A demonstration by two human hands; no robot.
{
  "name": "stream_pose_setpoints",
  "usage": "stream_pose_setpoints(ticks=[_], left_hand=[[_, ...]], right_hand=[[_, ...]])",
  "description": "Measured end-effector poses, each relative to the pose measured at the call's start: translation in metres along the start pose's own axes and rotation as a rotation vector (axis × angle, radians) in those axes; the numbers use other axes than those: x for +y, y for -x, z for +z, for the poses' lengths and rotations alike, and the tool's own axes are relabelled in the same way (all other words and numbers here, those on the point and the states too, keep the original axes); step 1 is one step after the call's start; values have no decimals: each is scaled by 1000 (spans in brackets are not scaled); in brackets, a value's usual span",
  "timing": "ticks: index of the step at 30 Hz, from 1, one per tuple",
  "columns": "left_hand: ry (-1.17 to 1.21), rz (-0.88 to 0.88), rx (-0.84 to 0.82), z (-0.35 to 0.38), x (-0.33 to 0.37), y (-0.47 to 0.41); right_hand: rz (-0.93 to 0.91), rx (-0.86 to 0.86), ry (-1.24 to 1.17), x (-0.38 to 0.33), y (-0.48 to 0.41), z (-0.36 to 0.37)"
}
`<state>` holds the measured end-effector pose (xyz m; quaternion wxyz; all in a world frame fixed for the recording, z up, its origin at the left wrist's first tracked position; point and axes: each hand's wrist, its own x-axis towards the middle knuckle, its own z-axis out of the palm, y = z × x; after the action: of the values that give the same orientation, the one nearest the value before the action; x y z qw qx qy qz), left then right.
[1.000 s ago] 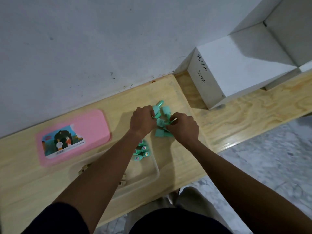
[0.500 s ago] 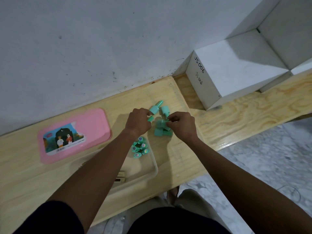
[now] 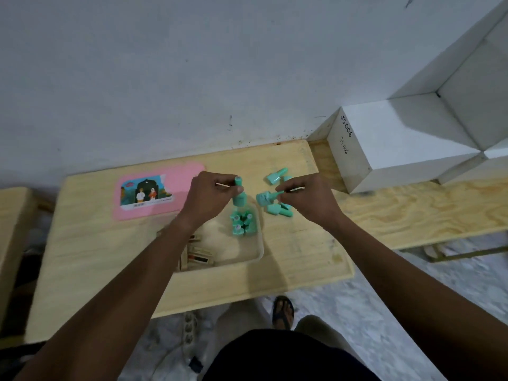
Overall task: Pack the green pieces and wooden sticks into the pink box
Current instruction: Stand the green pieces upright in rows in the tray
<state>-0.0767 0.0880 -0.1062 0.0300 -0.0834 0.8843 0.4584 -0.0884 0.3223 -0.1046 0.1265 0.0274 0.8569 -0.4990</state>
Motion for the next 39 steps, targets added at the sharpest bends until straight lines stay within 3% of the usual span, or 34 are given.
stream_pose_setpoints(ticks=[11,20,27,39], left_hand=[[38,-65,154,10,-38,80],[-94,-61,28,35,-58,83],[-93,-79,3,44,-65,77],[-68,-99,-13,52,-77,76]], right_hand=[[-257,-199,286,-3,33,40],[-423,-258,559,16,31,72],[-577,-207,778,22,25,86],[-679,-158,807,34,22,90]])
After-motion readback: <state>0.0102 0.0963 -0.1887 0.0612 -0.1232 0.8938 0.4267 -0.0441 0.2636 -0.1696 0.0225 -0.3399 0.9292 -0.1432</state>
